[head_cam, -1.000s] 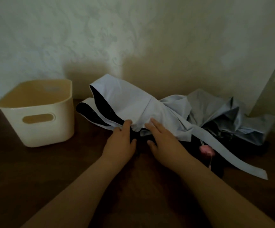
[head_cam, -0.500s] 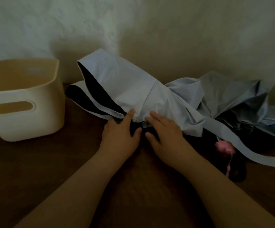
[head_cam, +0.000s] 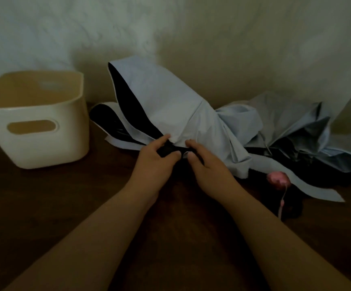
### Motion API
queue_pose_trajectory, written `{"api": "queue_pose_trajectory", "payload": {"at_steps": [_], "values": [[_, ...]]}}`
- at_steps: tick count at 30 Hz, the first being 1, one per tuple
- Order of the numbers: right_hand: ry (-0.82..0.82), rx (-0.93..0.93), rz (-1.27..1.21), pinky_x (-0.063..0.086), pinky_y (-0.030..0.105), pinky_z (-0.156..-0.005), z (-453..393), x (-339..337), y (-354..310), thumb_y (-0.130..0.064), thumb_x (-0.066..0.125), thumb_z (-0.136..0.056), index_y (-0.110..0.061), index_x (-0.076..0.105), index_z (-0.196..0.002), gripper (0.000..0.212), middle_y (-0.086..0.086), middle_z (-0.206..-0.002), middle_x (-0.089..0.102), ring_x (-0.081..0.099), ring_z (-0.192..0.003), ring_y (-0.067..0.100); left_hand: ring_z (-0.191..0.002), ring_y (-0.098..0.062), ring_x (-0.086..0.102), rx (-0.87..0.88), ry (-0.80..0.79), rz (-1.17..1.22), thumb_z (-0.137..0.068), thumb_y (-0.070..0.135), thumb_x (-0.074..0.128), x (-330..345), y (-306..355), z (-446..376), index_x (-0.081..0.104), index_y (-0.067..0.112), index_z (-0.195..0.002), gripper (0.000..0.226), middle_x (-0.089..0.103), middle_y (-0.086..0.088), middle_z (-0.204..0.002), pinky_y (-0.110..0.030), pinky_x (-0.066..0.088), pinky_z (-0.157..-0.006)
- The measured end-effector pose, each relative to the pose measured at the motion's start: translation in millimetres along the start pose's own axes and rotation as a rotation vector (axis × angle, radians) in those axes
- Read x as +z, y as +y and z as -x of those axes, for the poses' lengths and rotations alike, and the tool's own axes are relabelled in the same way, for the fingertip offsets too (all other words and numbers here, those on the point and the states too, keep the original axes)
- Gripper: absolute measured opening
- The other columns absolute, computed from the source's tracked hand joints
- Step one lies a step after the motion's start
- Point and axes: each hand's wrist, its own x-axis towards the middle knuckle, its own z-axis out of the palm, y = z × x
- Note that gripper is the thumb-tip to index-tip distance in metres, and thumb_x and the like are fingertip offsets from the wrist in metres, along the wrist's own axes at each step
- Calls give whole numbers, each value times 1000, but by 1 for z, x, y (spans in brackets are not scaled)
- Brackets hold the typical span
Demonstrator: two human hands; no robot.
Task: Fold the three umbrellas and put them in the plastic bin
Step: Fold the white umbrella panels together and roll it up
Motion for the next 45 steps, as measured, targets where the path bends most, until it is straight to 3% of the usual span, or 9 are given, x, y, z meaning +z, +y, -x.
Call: {"api": "queue_pose_trajectory", "payload": {"at_steps": [3,11,17,22,28,31,36,42,45], "values": [[149,43,-349,40,38,-107,-4,1,-13,-38,46,-96,-33,50,-129,34,-9,-133,53,49,-124,9,-111,-16,61,-36,-92,294,-86,8,63,4,4,5,53,33,-129,51,58,-2,-129,-37,50,-96],[333,135,-602,53,34,-87,-10,-15,-55,-44,67,-81,-28,48,-118,44,-3,-125,56,58,-110,15,-112,-7,61,72,-279,397,-87,0,58,6,10,17,54,43,-125,58,61,10,-126,-22,53,-83],[392,126,-786,57,22,-70,-6,-19,-53,-24,76,-76,-14,62,-108,36,0,-99,72,69,-86,12,-116,-7,56,120,-305,235,-85,4,62,4,12,18,55,48,-121,57,58,14,-124,-34,48,-98],[410,66,-831,56,20,-67,-2,-27,-38,-11,73,-80,-13,67,-97,19,2,-90,74,71,-82,14,-94,34,38,184,-308,-98,-90,21,59,8,14,24,35,57,-119,52,42,30,-115,-4,35,-78],[294,147,-721,56,26,-79,1,-23,-32,-41,73,-76,-24,61,-107,37,-5,-103,70,67,-92,10,-116,-1,50,140,-291,6,-87,15,63,8,7,22,48,51,-118,50,55,17,-118,-32,40,-104],[268,184,-779,56,29,-78,3,-23,-35,-46,73,-72,-25,59,-109,44,-7,-103,68,66,-94,11,-117,-15,56,82,-337,179,-80,16,70,9,6,22,56,47,-115,48,61,8,-119,-42,41,-104],[300,108,-1004,52,21,-57,5,-26,-40,-23,77,-74,-16,59,-114,45,3,-103,70,69,-82,17,-105,-15,64,23,-458,321,-73,11,63,11,11,25,56,37,-116,51,68,7,-102,-34,52,-92],[399,5,-1012,55,19,-69,6,-26,-40,-11,77,-75,-25,59,-104,37,-3,-105,68,68,-91,9,-105,20,45,297,-268,-203,-85,25,63,19,16,33,31,61,-107,53,44,29,-118,-3,41,-79],[429,-42,-911,54,18,-72,6,-22,-42,-13,77,-75,-31,53,-106,44,-6,-112,62,64,-97,6,-102,15,51,336,-227,-193,-88,21,59,21,15,32,34,59,-106,48,51,21,-117,-3,43,-75]]}}
